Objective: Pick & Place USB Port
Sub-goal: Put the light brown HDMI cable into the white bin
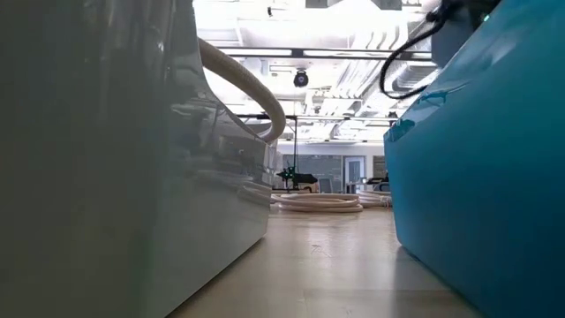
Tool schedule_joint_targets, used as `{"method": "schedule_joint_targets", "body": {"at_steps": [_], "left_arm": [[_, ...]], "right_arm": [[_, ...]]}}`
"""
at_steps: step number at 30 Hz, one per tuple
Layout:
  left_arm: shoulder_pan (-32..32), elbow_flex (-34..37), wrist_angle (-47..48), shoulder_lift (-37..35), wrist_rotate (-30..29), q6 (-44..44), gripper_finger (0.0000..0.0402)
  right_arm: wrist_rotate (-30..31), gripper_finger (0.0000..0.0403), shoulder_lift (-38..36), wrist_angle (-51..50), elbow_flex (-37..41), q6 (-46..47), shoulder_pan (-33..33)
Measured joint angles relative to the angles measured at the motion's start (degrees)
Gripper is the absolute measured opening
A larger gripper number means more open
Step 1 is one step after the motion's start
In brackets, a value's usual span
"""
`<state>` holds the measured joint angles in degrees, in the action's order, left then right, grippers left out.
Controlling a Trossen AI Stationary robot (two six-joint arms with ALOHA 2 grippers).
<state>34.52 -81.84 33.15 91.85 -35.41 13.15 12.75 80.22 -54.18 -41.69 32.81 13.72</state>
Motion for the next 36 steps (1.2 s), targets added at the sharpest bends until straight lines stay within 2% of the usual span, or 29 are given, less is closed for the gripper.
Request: {"method": "schedule_joint_targets", "body": {"at_steps": [8,13,18,24,29,31,36], "left_arm": [[0.00,0.00,-0.04,0.00,-0.75,0.31,0.0163],[-0.02,0.00,-0.13,0.00,-3.11,2.59,0.0163],[-0.02,0.00,-0.42,0.03,-4.29,5.91,0.0163],[-0.04,-0.04,-1.02,1.00,-6.02,9.64,0.0163],[0.41,-0.02,-4.78,3.89,-8.81,19.12,0.0163],[0.88,0.00,-7.21,5.41,-11.64,24.02,0.0163],[1.79,0.02,-12.99,8.42,-16.72,30.60,0.0163]], "right_arm": [[1.69,0.0000,-4.20,0.56,-0.04,3.40,4.82],[5.66,0.0000,-7.14,1.47,-1.44,4.97,9.01],[10.52,0.0000,-8.21,1.88,-7.81,4.53,14.12],[17.02,0.0000,-8.23,7.23,-17.52,-2.23,21.82],[20.72,0.0000,-8.21,15.29,-22.40,-9.90,27.81],[21.32,0.0000,-8.21,18.40,-22.75,-12.20,29.58],[21.71,0.0000,-7.61,21.05,-22.75,-13.36,31.87]]}}
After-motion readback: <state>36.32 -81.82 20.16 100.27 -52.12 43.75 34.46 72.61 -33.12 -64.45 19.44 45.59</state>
